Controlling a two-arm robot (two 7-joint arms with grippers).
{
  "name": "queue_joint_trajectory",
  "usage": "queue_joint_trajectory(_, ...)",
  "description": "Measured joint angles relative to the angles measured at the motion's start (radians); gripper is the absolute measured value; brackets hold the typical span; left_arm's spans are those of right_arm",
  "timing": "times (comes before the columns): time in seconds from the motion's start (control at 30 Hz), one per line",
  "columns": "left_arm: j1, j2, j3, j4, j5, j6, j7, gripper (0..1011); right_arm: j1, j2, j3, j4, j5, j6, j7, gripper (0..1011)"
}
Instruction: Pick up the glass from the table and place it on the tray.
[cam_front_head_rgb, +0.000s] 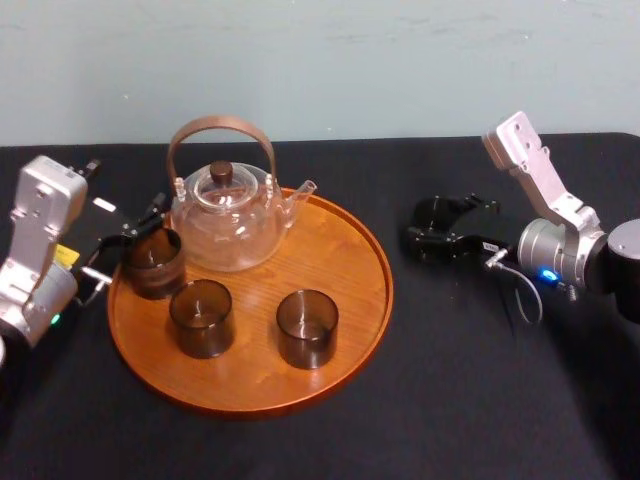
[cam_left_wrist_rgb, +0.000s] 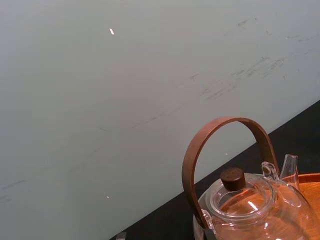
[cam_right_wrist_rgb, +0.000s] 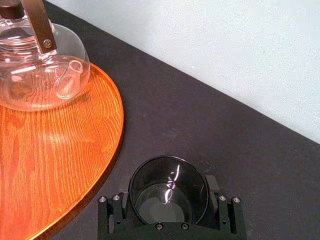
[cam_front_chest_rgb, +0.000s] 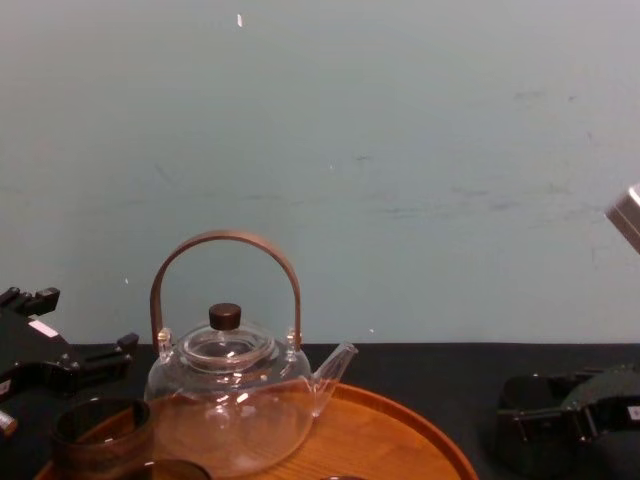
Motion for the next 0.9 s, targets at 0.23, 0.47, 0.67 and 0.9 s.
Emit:
queue_joint_trajectory(0.23, 0.0, 0.0, 0.0, 0.0, 0.0, 0.0, 0.0, 1001, -0.008, 0.008, 0.006, -0.015, 0.006, -0.001, 0.01, 911)
queue_joint_trajectory(0.47, 0.0, 0.0, 0.0, 0.0, 0.0, 0.0, 0.0, 1001, -0.02, 0.044, 0.017, -0.074, 0.027, -0.02, 0.059, 911)
queue_joint_trajectory(0.67, 0.0, 0.0, 0.0, 0.0, 0.0, 0.0, 0.0, 1001, -0.01, 0.066, 0.007, -0.121, 0.041, -0.046, 0.106, 911)
queue_joint_trajectory(0.9, 0.0, 0.0, 0.0, 0.0, 0.0, 0.0, 0.0, 1001, 0.032, 0.063, -0.045, -0.132, 0.043, -0.077, 0.158, 911)
